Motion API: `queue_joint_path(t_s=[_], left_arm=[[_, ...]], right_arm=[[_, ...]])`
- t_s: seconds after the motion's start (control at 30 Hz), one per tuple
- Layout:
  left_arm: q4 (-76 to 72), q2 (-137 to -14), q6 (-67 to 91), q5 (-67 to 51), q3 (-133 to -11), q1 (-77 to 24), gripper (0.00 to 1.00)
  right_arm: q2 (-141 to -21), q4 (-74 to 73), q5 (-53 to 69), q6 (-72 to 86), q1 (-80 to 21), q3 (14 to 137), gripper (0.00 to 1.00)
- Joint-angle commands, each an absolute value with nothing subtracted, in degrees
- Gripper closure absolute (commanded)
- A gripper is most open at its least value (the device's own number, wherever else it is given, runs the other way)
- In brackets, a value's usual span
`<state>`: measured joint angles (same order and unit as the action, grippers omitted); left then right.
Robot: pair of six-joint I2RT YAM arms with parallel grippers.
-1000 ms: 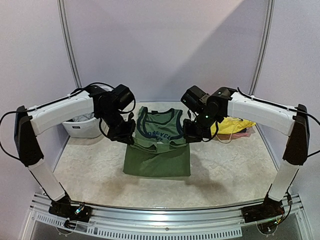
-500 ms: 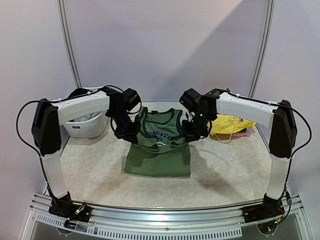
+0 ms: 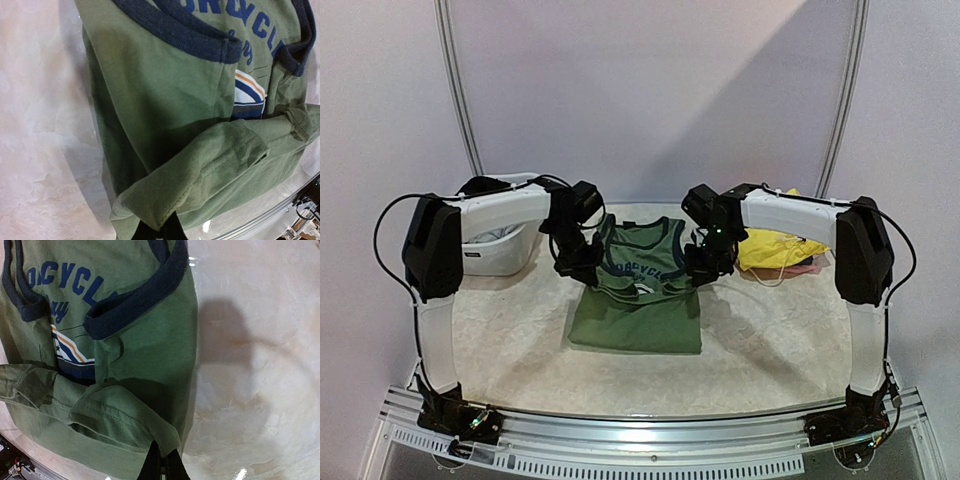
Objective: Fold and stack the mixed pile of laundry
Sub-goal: Fold the 2/3-rectangle-folded tank top at the center of the board.
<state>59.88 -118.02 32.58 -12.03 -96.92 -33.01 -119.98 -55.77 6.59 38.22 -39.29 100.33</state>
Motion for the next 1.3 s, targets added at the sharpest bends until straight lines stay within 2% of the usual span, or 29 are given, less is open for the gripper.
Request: queue_joint_path(t_s=[0.0, 0.13, 0.23, 0.27, 0.37, 0.43, 0.5, 0.63, 0.77, 1.0, 1.27], left_arm=[[59.6, -120.2, 31.9, -12.0, -98.6, -31.9, 1.0], [60.0, -122.2, 32.2, -11.4, -98.9, -31.6, 1.0], [60.0, -122.5, 33.2, -10.0, -98.6, -31.3, 0.97], [59.9, -122.4, 33.6, -9.6, -98.7, -31.1, 0.93], [60.1, -121.3, 35.3, -7.8, -99.1, -30.2, 0.63], [59.4, -120.1, 35.6, -7.7, -99.7, -29.5, 0.45], [59.5, -118.9, 35.2, -7.9, -101.0, -29.1, 0.34], [60.5, -115.2, 34.8, -6.6, -101.8, -28.4, 0.21], [60.4, -109.0, 35.0, -5.4, -97.8, -28.2, 0.13], [58.7, -96.6, 34.6, -5.5, -83.6, -29.6, 0.12], [58.4, -81.3, 37.4, -4.7, -69.7, -31.0, 0.13]], right_arm=[[-123.4, -55.6, 7.8, 36.3, -37.9, 102.6, 1.0], [-125.0, -55.0, 9.2, 36.1, -36.9, 103.5, 1.0], [-126.4, -55.4, 10.3, 35.6, -36.1, 105.1, 0.89], [-126.7, -55.5, 10.7, 35.5, -35.8, 105.7, 0.84], [-127.6, -55.9, 12.3, 34.6, -34.8, 108.7, 0.62], [-127.5, -56.7, 12.7, 33.8, -34.5, 111.1, 0.51], [-127.3, -58.4, 12.2, 33.1, -34.2, 113.8, 0.47], [-125.0, -60.3, 11.6, 32.3, -34.3, 114.5, 0.45], [-120.9, -59.5, 11.5, 32.2, -36.6, 111.9, 0.45], [-119.0, -55.6, 12.9, 31.7, -46.0, 107.4, 0.52], [-125.2, -52.0, 13.4, 34.9, -51.9, 107.5, 0.63]])
